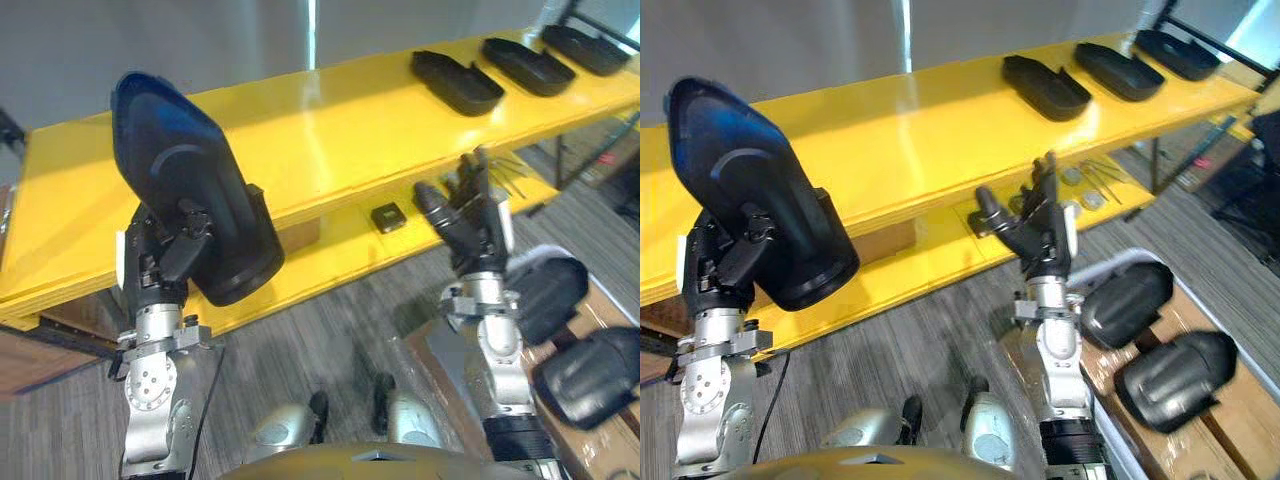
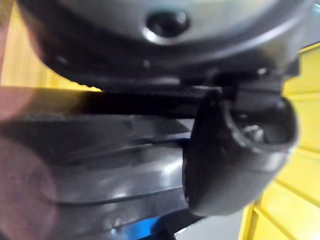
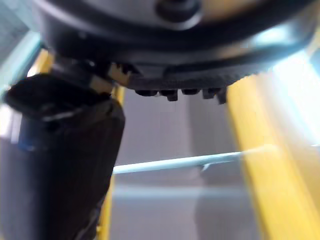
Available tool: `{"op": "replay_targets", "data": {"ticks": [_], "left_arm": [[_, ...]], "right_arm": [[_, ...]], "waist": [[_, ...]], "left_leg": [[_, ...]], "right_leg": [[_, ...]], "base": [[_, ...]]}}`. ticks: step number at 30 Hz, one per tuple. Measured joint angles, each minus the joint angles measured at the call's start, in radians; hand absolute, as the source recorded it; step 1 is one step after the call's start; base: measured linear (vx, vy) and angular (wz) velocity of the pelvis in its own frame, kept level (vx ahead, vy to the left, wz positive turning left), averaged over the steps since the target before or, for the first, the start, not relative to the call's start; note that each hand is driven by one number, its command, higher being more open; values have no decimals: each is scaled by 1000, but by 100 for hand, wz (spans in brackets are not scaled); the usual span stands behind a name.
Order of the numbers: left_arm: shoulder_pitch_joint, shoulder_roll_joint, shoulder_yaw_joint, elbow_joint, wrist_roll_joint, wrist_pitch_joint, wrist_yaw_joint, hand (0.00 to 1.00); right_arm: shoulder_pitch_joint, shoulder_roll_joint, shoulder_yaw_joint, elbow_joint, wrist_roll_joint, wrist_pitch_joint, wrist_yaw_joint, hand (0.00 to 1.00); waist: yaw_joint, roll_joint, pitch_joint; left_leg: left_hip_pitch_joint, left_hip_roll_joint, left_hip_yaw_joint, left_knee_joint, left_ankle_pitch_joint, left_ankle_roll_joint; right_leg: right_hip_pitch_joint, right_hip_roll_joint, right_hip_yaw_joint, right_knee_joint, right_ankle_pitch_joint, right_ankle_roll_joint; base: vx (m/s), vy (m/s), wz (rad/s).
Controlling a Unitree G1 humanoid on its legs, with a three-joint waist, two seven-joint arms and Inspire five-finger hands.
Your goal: Walk over and take three plastic housings, then place them on the shelf
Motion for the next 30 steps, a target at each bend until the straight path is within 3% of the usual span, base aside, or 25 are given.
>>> {"op": "replay_targets", "data": {"ticks": [3, 4, 5, 7, 9, 10, 12, 14, 16, 17, 19, 21, 23, 28, 30], "left_arm": [[-4, 10, -2, 0, -1, -9, 1, 0], [-2, 5, -2, 3, -2, -9, 3, 0], [11, 2, -2, 4, -5, -9, 3, 0], [13, 1, 6, 4, -6, -9, 2, 0], [10, -14, 9, 10, -12, -2, -9, 0], [10, -15, 10, 15, -16, -1, -17, 0], [1, -17, 6, 31, -37, -2, -55, 0], [-9, -30, 5, 32, -39, -5, -83, 0], [-28, -31, -27, 32, -39, -5, -97, 0], [-32, -31, -32, 32, -39, -5, -106, 0], [-52, -3, -31, 35, -40, -6, -120, 0], [-93, 35, -26, 33, -46, -4, -141, 0], [-108, 46, -25, 33, -57, 7, -179, 0], [-145, 57, -99, -20, -132, 90, -286, 0], [-208, 82, -177, -43, -135, 143, -295, 0]], "right_arm": [[-46, -42, -3, -50, 19, -14, 43, 100], [-63, -54, -5, -49, 20, -15, 57, 100], [-73, -64, -6, -49, 28, -15, 81, 100], [-74, -71, -12, -48, 38, -15, 101, 100], [-68, -80, -49, -41, 38, -13, 111, 100], [-65, -76, -63, -40, 38, -14, 111, 100], [-50, -69, -132, -45, 36, -17, 103, 100], [-45, -68, -175, -46, 25, -19, 69, 100], [-27, -77, -210, -42, -5, -19, 13, 100], [-21, -81, -211, -41, -6, -19, -1, 100], [6, -56, -192, -33, -26, -8, -36, 100], [42, -24, -188, -33, -34, -2, -33, 100], [81, 2, -191, -51, -40, 8, -24, 100], [187, 46, -195, -57, -44, 35, -20, 100], [231, 49, -196, -75, -129, 71, -41, 100]], "waist": [[-9, -35, -41], [-7, -25, -43], [6, -3, -61], [13, 10, -70], [10, 28, -56], [10, 28, -55], [3, 28, -56], [-18, 34, -59], [-20, 85, -72], [-20, 103, -74], [-25, 67, -72], [-42, 10, -70], [-58, -7, -77], [-95, -11, -80], [-108, -10, -81]], "left_leg": [[3, -16, -37, 61, -72, -12], [2, -3, -40, 89, -105, -17], [-10, 35, -35, 124, -144, -38], [-22, 75, -11, 181, -165, -67], [-113, 124, 91, 415, -180, -126], [-128, 148, 137, 451, -195, -119], [-164, 244, 242, 406, -219, -114], [-196, 294, 244, 257, -176, -145], [-189, 338, 205, 87, -2, -183], [-173, 343, 209, 67, 87, -201], [-125, 296, 255, 25, 84, -184], [-94, 241, 307, -50, 107, -151], [-81, 221, 324, -73, 108, -143], [-65, 219, 354, -105, 108, -141], [-56, 223, 383, -125, 111, -146]], "right_leg": [[56, 7, -46, -52, 96, -64], [69, 17, -59, -46, 110, -55], [91, 47, -86, -58, 96, -75], [134, 79, -124, -103, 86, -91], [232, 97, -164, -176, 76, -107], [258, 96, -169, -190, 72, -113], [329, 72, -203, -231, 65, -107], [347, 47, -220, -238, 55, -88], [341, 34, -192, -223, 44, -33], [338, 33, -176, -212, 36, -17], [323, -23, -132, -198, 29, -5], [307, -78, -103, -219, 45, 19], [307, -97, -103, -235, 65, 39], [302, -97, -100, -247, 81, 39], [286, -90, -72, -255, 81, 39]], "base": [[367, -201, 99], [348, -217, 60], [280, -170, 42], [271, -163, 43], [217, -94, 49], [215, -56, 35], [213, -37, 34], [185, 98, 30], [197, 269, -20], [177, 341, -50], [137, 289, -51], [119, 211, -31], [85, 118, -16], [40, 24, -16], [-20, -12, -35]]}}
